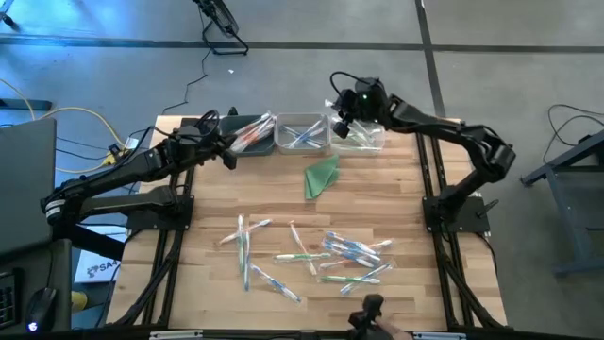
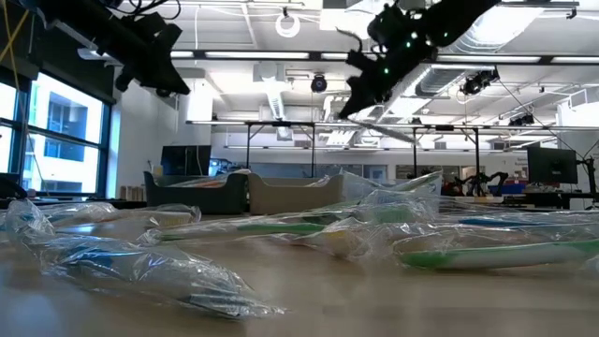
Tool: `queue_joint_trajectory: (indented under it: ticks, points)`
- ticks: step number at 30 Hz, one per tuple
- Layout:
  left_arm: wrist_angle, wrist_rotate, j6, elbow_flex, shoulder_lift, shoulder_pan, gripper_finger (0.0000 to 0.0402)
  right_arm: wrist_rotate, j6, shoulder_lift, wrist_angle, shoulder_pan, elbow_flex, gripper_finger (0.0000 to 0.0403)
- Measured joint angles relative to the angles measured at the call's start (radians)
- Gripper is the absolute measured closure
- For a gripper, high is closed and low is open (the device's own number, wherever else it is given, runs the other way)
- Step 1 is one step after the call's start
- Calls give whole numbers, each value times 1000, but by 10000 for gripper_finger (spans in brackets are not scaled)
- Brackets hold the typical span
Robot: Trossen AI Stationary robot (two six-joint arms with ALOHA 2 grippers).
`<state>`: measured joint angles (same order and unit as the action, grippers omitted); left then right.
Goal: Pick & Place Toothbrushes
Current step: Put the green toothbrush into the transparent bin
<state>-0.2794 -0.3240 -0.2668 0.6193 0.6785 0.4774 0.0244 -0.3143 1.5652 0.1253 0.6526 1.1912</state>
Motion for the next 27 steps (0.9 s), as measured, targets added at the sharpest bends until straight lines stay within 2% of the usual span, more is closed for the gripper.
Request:
queue_joint_trajectory:
  ticks: [5, 10, 19, 27]
  points:
    - [1, -41, 0, 0, 0, 0, 401, 2, -109, 63, -4, 8, 0, 383]
    - [0, -54, 0, 0, 0, 0, 401, -47, -159, 113, -7, 25, 0, 383]
    - [0, -54, 0, 0, 0, 0, 401, -90, -188, 189, -2, 86, -1, 383]
    - [-2, -56, 0, 0, 0, 0, 401, -114, -210, 197, 0, 103, -1, 376]
